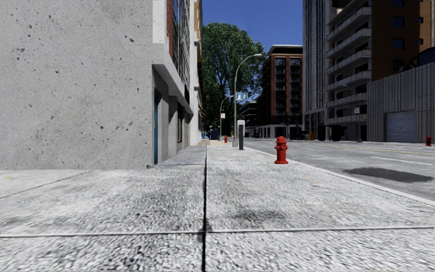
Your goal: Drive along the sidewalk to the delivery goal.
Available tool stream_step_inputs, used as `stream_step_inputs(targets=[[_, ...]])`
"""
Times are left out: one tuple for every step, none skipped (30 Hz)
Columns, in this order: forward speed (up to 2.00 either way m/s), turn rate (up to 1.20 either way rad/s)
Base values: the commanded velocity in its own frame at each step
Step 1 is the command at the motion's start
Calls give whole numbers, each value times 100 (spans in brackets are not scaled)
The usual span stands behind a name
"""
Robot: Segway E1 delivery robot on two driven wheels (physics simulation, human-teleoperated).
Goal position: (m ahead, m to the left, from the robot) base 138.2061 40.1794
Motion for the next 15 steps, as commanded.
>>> stream_step_inputs(targets=[[200, 0], [200, 0], [200, 0], [200, 0], [200, 0], [200, 0], [200, 0], [200, 0], [200, 0], [200, 0], [200, 0], [200, 0], [200, 0], [200, 0], [200, 0]])
